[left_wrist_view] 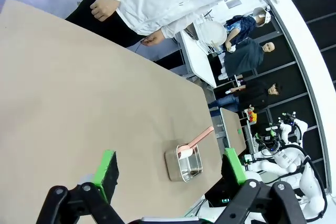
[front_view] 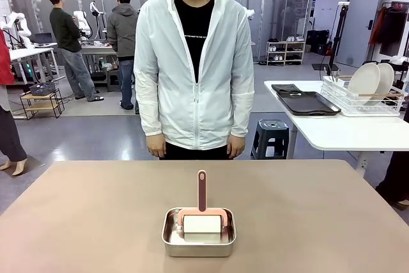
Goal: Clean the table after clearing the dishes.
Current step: Place the Lint Roller back on top of the Airtight Container.
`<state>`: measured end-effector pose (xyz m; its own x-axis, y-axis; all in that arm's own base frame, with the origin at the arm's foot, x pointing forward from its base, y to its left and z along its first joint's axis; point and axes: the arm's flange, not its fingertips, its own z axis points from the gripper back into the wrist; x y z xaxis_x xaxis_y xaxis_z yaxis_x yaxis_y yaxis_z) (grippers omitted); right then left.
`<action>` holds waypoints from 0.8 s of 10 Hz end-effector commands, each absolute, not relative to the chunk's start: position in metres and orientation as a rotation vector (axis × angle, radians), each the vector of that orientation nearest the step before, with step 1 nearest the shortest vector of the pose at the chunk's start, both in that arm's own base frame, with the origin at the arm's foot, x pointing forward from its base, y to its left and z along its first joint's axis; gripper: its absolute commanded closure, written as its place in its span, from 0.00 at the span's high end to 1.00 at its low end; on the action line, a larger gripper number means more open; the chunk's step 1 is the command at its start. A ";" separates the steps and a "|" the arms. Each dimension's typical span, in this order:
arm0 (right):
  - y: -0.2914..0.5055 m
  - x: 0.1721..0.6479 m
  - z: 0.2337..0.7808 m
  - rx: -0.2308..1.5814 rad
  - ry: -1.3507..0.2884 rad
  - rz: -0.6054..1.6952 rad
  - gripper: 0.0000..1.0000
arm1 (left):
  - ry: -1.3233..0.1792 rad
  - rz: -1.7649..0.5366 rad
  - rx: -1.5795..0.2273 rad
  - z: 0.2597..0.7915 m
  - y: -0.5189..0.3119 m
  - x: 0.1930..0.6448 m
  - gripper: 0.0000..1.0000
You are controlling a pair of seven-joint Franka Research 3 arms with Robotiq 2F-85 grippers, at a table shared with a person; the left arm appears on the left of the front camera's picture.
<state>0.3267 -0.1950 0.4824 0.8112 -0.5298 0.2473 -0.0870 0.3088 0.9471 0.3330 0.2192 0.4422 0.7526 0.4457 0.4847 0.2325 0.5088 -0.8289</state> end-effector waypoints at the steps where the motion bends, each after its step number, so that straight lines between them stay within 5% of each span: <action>1: -0.194 0.326 0.485 1.246 -0.590 -0.309 1.00 | -0.733 0.152 -1.073 0.446 0.218 0.328 1.00; 8: -0.194 0.326 0.485 1.246 -0.590 -0.309 1.00 | -0.733 0.152 -1.073 0.446 0.218 0.328 1.00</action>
